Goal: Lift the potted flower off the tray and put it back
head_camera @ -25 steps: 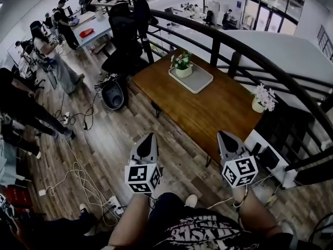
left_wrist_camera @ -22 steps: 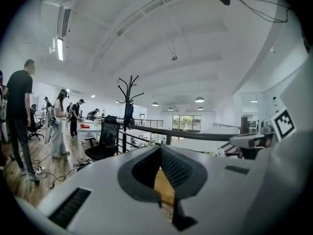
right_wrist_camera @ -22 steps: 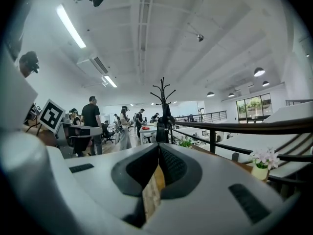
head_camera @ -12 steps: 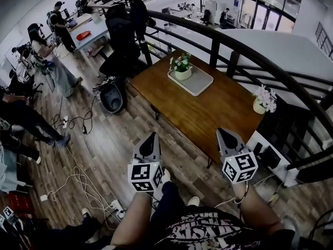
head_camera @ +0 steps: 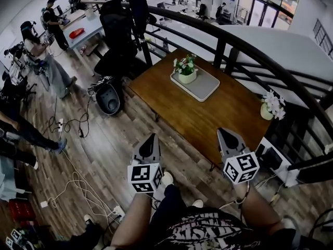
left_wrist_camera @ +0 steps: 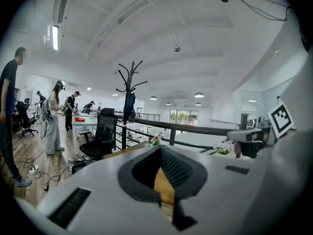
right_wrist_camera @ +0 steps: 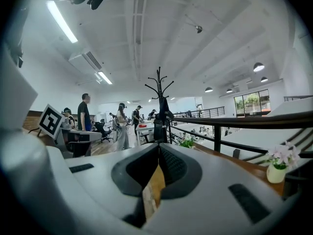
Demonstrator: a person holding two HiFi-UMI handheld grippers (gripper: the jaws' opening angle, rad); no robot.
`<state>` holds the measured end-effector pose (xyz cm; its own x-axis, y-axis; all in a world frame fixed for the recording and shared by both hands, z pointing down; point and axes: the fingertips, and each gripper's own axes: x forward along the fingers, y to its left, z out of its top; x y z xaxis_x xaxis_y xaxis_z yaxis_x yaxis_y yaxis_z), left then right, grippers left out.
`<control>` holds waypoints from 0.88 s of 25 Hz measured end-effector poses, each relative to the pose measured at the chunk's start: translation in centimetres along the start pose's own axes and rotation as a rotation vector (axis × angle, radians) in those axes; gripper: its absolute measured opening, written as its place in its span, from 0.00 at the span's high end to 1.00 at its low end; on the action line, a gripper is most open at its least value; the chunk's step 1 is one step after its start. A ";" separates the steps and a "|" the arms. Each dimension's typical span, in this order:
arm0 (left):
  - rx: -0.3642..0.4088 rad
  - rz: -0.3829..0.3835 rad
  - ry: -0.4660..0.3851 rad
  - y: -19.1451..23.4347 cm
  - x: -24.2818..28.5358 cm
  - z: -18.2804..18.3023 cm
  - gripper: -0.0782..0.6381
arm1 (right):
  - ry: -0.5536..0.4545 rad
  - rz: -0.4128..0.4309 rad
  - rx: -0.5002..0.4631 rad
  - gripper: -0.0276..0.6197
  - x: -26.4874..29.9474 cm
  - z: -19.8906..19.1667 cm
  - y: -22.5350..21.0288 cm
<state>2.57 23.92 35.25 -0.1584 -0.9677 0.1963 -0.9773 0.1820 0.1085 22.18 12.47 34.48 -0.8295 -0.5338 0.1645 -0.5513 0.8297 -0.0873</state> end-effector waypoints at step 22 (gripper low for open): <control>-0.066 -0.156 0.075 14.2 15.9 -1.2 0.88 | 0.050 -0.101 -0.011 0.96 20.2 -0.2 0.6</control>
<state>-13.65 11.34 41.10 0.0078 -0.9698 0.2438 -0.9774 0.0441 0.2068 5.10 2.18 37.92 -0.7640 -0.6064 0.2204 -0.6308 0.7738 -0.0573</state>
